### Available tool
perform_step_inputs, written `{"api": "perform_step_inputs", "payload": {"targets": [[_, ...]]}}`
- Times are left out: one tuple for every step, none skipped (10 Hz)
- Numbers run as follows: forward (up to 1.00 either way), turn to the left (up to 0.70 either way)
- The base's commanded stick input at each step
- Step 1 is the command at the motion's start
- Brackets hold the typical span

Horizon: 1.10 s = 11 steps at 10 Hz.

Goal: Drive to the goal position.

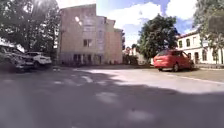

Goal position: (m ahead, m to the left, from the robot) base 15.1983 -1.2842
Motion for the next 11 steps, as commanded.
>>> {"api": "perform_step_inputs", "payload": {"targets": [[0.85, -0.34], [0.85, -0.09], [0.85, 0.0], [0.85, 0.0], [0.85, 0.0], [0.85, 0.0], [0.85, 0.0], [0.85, 0.0], [0.85, 0.0], [0.85, 0.0], [0.85, 0.0]]}}
